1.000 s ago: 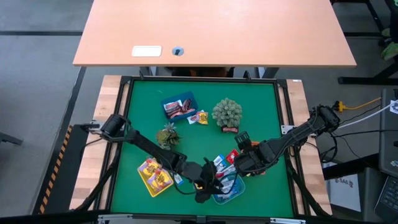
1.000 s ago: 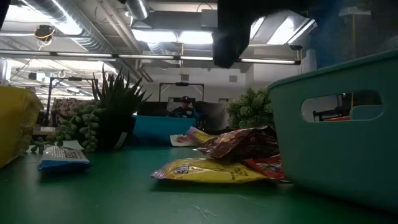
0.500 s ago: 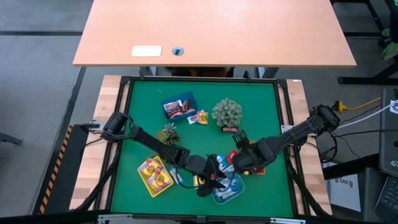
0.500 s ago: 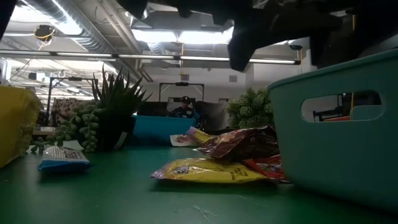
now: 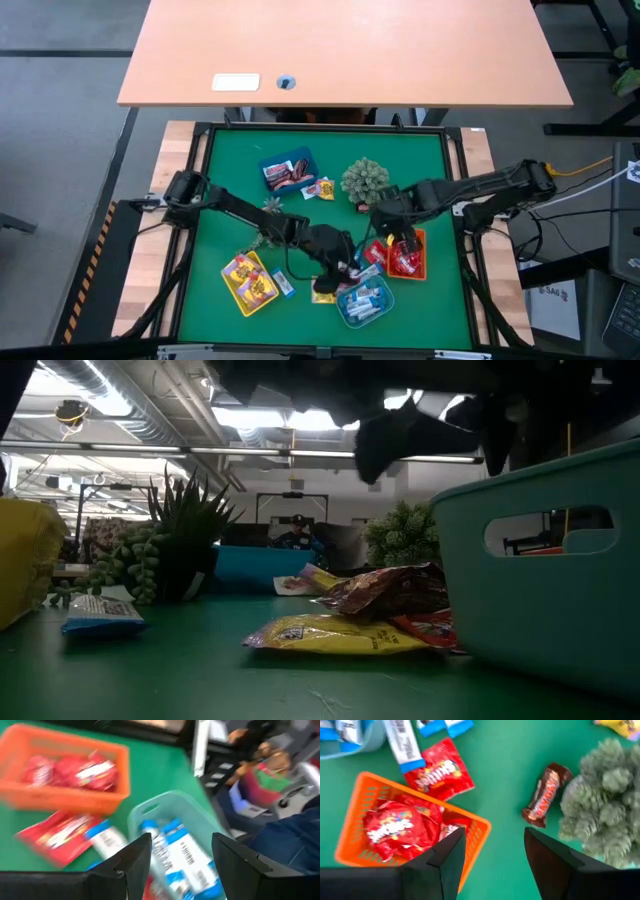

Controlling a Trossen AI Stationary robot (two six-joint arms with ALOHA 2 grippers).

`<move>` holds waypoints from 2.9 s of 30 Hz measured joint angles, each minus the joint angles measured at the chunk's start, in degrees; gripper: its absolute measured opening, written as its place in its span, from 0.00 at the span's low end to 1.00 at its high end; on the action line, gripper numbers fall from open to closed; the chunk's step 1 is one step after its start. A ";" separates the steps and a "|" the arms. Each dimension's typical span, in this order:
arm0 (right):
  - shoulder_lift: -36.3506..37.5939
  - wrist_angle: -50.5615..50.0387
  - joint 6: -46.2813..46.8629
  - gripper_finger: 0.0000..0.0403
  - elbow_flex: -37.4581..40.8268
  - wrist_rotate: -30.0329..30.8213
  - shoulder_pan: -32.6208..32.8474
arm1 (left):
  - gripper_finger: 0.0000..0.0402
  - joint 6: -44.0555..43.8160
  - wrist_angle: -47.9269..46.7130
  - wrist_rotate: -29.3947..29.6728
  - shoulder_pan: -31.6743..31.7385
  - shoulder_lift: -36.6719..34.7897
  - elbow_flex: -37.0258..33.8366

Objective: Sort candy
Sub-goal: Put the brown chocolate bar into the blue bin

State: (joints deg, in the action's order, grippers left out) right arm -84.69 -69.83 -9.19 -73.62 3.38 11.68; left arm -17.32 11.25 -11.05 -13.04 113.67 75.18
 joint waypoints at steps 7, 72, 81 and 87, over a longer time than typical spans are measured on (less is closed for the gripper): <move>10.55 7.87 3.24 0.50 12.57 0.06 -4.17 | 0.48 2.67 -17.53 0.42 4.44 -7.58 0.00; 0.91 62.71 8.83 0.50 42.24 9.10 -11.71 | 0.48 5.94 -28.35 11.91 9.64 -17.82 0.00; 0.85 62.65 8.76 0.35 42.24 8.57 -11.65 | 0.48 5.94 -28.35 11.89 9.64 -17.80 0.00; 0.98 62.52 8.69 0.19 42.24 9.06 -11.67 | 0.48 5.94 -28.35 11.89 9.60 -17.80 0.00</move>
State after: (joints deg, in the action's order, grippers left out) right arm -83.71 -7.31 -0.51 -31.38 12.44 0.01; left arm -11.38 -17.10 0.84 -3.44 95.88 75.18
